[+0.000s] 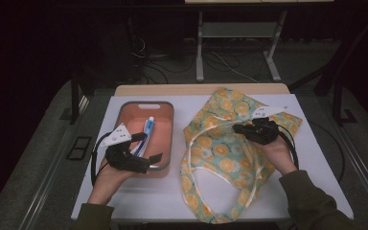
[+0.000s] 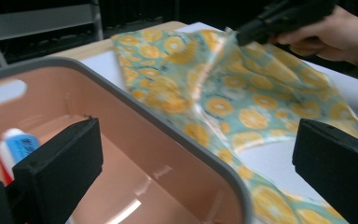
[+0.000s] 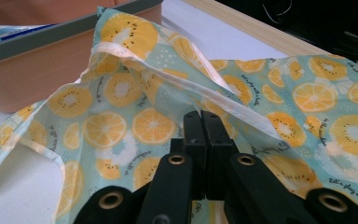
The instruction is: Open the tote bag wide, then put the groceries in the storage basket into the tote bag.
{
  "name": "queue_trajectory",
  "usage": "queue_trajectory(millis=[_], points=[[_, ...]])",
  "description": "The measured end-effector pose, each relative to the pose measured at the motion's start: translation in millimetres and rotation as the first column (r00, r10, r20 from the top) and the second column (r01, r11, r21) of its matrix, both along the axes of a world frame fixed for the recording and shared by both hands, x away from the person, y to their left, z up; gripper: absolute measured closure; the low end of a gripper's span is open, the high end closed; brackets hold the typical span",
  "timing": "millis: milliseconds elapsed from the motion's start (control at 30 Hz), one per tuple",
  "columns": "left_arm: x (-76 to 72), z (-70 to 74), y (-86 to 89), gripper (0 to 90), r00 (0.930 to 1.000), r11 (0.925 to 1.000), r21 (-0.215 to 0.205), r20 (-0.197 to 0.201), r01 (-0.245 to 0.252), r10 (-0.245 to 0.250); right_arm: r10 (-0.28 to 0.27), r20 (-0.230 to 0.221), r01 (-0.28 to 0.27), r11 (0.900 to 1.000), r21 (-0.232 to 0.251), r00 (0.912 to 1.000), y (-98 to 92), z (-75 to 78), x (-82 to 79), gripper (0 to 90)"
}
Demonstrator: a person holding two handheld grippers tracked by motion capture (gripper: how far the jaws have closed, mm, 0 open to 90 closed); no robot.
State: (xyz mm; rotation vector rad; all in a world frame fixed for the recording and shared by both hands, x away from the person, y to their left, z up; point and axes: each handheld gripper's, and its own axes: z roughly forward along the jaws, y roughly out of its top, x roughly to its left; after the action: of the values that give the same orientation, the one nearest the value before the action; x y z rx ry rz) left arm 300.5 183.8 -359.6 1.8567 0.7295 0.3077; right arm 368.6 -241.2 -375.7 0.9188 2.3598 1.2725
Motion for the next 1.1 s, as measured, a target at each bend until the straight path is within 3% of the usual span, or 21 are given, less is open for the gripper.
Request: queue_trajectory(millis=[233, 300, 333, 367, 400, 467, 567, 767, 933, 1100], points=[[25.5, -3.1, -0.2, 1.6, 0.9991, 0.9986, 0.035, -0.016, -0.039, 0.04, 0.007, 0.0, -0.007, 1.0, -0.004, 1.0, 0.9, -0.9, 0.1, 89.6], [34.0, -2.7, -1.6, 2.6, 0.9942, 0.9968, 0.051, -0.085, -0.061, 0.065, 0.008, 0.0, -0.008, 1.0, -0.005, 1.0, 0.9, -1.4, 0.1, 89.6], [37.3, -1.7, -2.2, 3.1, 0.9927, 0.9956, 0.062, -0.094, -0.07, 0.075, 0.007, -0.001, -0.007, 1.0, -0.004, 1.0, 0.8, -1.6, 0.0, 89.6], [38.4, -1.2, -2.8, 3.7, 0.9951, 0.994, 0.072, -0.049, -0.083, 0.086, 0.007, -0.002, -0.007, 1.0, -0.004, 1.0, 0.8, -1.8, -0.1, 89.6], [40.7, -0.4, -2.9, 4.8, 0.9958, 0.9932, 0.08, -0.03, -0.084, 0.087, 0.007, -0.003, -0.007, 1.0, -0.004, 1.0, 0.7, -2.0, -0.2, 89.6], [47.6, -0.5, -3.3, 5.2, 0.9949, 0.9934, 0.067, -0.033, -0.093, 0.095, 0.008, 0.001, -0.008, 1.0, -0.002, 1.0, 0.6, -2.3, -0.8, 89.6], [58.5, -4.1, -3.6, 5.7, 0.9933, 0.9905, 0.083, -0.027, -0.11, 0.113, 0.01, 0.001, -0.01, 1.0, -0.001, 1.0, 0.3, -2.3, -0.8, 89.6], [74.9, -16.5, -4.1, 6.8, 0.986, 0.9799, 0.135, -0.059, -0.147, 0.156, 0.012, 0.004, -0.012, 1.0, -0.004, 0.9999, 0.1, -2.1, -1.8, 89.6], [82.9, -27.5, -5.2, 8.3, 0.9744, 0.9633, 0.203, -0.103, -0.176, 0.199, 0.011, 0.007, -0.011, 1.0, -0.003, 0.9999, -0.5, -1.9, -1.7, 89.6], [88.9, -36.1, -9.0, 8.7, 0.9601, 0.9372, 0.286, -0.135, -0.199, 0.245, 0.008, 0.009, -0.008, 1.0, -0.001, 0.9999, -1.2, -1.5, -2.0, 89.6]])
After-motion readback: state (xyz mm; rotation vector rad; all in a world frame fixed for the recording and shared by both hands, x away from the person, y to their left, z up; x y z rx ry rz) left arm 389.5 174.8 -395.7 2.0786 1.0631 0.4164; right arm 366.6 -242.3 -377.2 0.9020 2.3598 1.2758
